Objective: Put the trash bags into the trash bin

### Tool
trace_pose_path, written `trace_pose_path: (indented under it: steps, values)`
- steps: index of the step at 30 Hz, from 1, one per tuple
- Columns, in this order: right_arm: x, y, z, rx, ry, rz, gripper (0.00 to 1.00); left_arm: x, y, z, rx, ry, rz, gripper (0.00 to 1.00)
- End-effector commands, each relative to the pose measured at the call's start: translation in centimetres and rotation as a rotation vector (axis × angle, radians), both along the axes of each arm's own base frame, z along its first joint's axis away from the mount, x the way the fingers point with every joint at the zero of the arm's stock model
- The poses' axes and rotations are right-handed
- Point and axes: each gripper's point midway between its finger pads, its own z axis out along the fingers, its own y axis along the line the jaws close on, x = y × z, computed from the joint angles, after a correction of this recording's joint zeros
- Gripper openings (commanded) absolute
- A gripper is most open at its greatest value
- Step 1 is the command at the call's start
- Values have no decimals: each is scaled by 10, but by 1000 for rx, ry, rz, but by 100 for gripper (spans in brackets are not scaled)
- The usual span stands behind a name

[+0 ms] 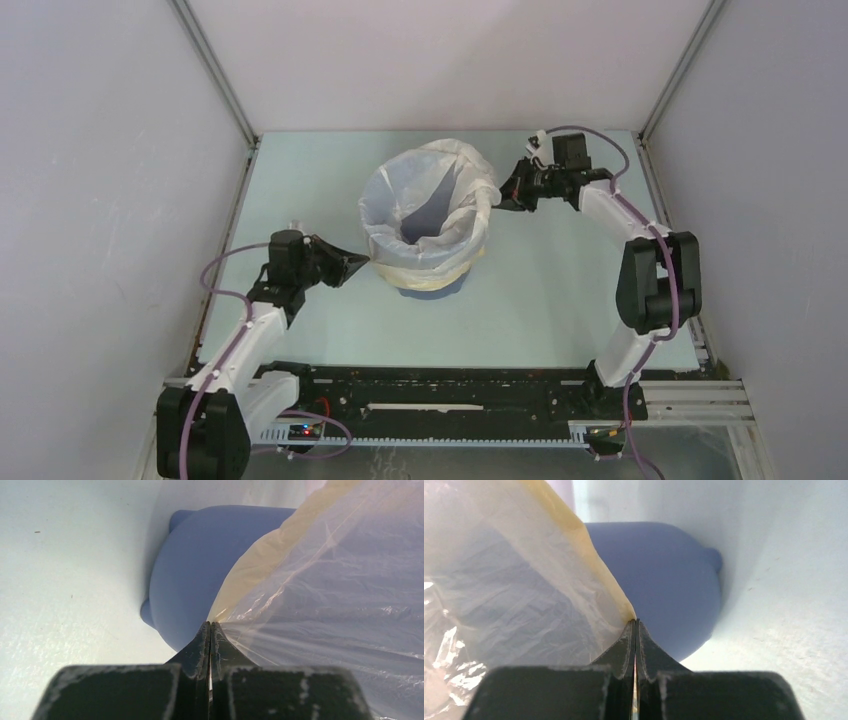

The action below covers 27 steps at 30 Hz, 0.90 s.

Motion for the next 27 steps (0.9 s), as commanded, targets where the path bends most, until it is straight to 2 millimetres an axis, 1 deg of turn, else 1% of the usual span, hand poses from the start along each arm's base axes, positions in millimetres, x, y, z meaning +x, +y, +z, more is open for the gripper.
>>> trace_pose_path:
  steps: [1, 2, 4, 7, 9, 10, 12, 14, 15, 17, 19, 20, 24, 26, 27]
  values:
    - [-18, -3, -23, -227, 22, 97, 0, 3, 1, 12, 70, -27, -41, 0]
    - [-18, 4, -27, -237, 30, 111, 0, 2, 3, 9, 82, -17, -35, 0]
    - [-13, 16, -35, -203, 31, 103, 0, 1, 6, 1, 98, 6, -23, 0]
    - [-9, 13, -58, -188, 82, 37, 0, 1, 7, -13, 125, 43, -38, 0]
    - [-9, 9, -70, -184, 113, 23, 0, 2, 6, -18, 125, 58, -52, 0]
    - [-9, 10, -73, -176, 119, 32, 0, 2, 4, -19, 123, 61, -61, 0]
    - [-10, 14, -72, -159, 125, 54, 0, 3, 3, -20, 124, 62, -78, 0]
    - [-13, 13, -61, -156, 110, 74, 0, 3, 3, -18, 132, 58, -83, 0]
    - [-18, 11, -55, -153, 109, 80, 2, 3, 3, -16, 135, 53, -85, 0]
    - [-24, 3, -39, -146, 87, 88, 10, 4, 3, -13, 136, 44, -89, 0]
    - [-29, -10, -23, -147, 70, 74, 17, 5, 2, -10, 143, 37, -99, 0]
    - [-30, -18, -16, -162, 51, 59, 23, 5, 3, -10, 149, 40, -104, 0]
    - [-30, -48, 2, -265, -16, -3, 46, 6, 0, -17, 159, 71, -135, 0]
    - [-32, -65, 10, -374, -21, -31, 53, 6, -5, -20, 149, 86, -149, 0]
    - [-29, -73, 23, -432, -49, -47, 56, 6, -7, -20, 150, 88, -154, 0]
